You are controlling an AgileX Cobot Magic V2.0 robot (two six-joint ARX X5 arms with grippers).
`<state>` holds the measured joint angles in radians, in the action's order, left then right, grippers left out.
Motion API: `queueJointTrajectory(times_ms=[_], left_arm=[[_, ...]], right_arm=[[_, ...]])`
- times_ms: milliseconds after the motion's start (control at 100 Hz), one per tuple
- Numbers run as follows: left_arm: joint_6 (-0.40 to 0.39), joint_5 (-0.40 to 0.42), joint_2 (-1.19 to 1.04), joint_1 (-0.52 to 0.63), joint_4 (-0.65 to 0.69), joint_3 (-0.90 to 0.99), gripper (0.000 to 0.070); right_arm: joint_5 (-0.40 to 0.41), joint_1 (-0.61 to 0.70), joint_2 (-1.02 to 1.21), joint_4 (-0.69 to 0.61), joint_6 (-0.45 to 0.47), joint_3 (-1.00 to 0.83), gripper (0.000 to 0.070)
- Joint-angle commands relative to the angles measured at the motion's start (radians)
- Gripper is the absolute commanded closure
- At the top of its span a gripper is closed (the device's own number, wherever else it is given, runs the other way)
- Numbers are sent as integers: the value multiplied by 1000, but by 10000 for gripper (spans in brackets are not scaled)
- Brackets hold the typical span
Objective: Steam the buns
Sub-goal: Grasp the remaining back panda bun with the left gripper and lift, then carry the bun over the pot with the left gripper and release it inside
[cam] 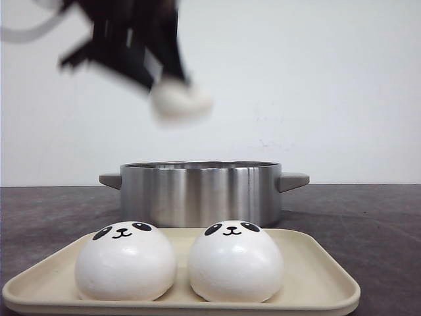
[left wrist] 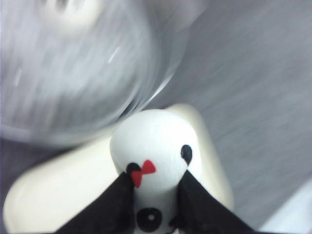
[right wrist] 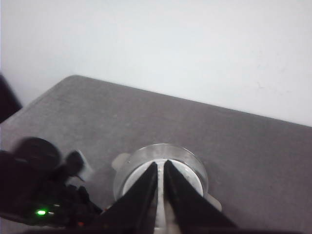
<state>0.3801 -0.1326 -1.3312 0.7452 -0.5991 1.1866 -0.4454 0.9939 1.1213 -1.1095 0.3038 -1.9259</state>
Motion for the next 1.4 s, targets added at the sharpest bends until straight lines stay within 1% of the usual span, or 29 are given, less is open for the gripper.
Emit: queueJointTrajectory(times_ms=[0, 150, 300, 530, 660, 810, 870, 980, 1040, 1100, 1130, 1180, 1320, 1390], left_arm=[[-14, 22, -15, 3, 11, 43, 693], [-50, 85, -40, -38, 53, 132, 693], [-59, 85, -122, -91, 75, 196, 693], [-58, 85, -320, -153, 106, 257, 693], [-58, 119, -428, -172, 134, 295, 693], [-58, 127, -524, -183, 182, 312, 693], [-58, 147, -550, -185, 192, 312, 693], [-58, 207, -583, -189, 192, 312, 693], [-58, 215, -595, -193, 193, 312, 689], [-58, 215, -602, -197, 192, 312, 649], [-58, 215, -605, -198, 190, 312, 610], [-58, 215, -607, -200, 181, 312, 524], [-60, 213, -607, -202, 165, 312, 249], [-60, 212, -607, -202, 156, 312, 158]], right_arm=[[-3, 11, 9, 18, 11, -18, 686], [-3, 11, 10, 24, 9, -18, 686], [-3, 11, 16, 24, -1, -18, 686], [-4, 11, 18, 23, -17, -18, 686], [-4, 11, 18, 22, -24, -18, 686], [-4, 11, 18, 11, -25, -18, 686], [-5, 11, 18, 6, -24, -18, 686], [-5, 11, 17, 5, -24, -18, 686], [-4, 11, 15, 2, -24, -18, 686], [-4, 11, 15, 0, -24, -18, 686], [-4, 11, 15, -1, -24, -18, 686], [-4, 11, 15, -1, -24, -18, 686], [-4, 11, 15, 0, -25, -18, 686], [-5, 11, 16, 0, -28, -18, 686]])
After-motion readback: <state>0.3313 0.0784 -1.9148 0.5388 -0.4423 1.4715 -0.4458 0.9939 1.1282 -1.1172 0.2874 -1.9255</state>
